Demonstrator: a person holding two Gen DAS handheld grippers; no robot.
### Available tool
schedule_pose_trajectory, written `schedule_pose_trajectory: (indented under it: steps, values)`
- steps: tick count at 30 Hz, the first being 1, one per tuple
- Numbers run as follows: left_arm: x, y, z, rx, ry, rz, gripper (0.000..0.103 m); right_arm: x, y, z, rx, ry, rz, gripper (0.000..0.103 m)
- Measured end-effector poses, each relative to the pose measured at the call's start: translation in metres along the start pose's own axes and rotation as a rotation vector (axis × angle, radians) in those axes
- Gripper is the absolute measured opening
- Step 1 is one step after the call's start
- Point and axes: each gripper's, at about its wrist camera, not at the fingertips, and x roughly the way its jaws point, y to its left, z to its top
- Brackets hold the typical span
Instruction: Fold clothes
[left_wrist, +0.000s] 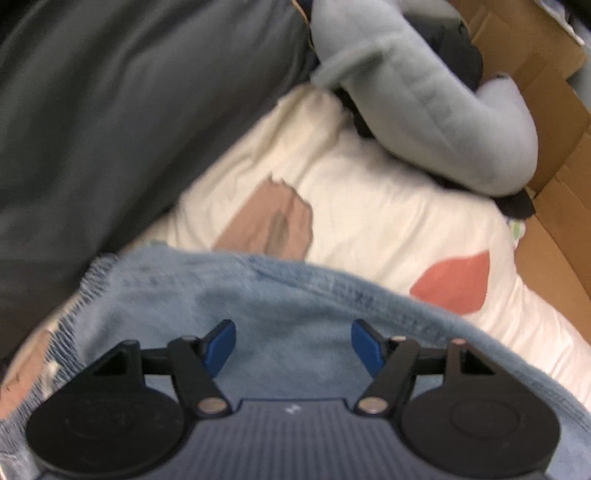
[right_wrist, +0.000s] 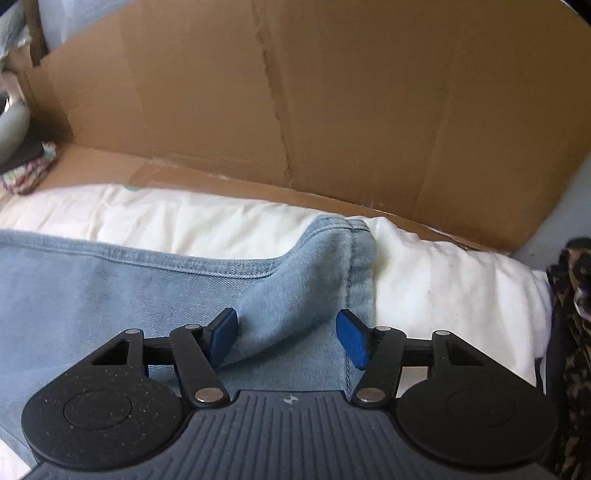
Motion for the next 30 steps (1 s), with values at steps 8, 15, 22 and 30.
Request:
schedule_pose_trajectory:
  steps: [8,15,22,30]
  values:
    - [-0.006,-0.012,0.022,0.019,-0.006,-0.029,0.072,-0.004,-0.002,0.018,-0.035,-0.056,-0.013,0.066]
    - [-0.009,-0.027,0.031,-0.058,0.018,-0.082,0.07,0.015,-0.017,0.045,0.025,-0.057,-0.019,0.066]
    - [0.012,-0.028,0.04,-0.19,0.104,-0.124,0.069,0.037,-0.021,0.043,0.017,-0.003,0.023,0.067]
    - [0.025,-0.017,0.024,-0.346,0.163,-0.15,0.058,0.039,-0.023,0.041,-0.012,-0.005,0.063,0.039]
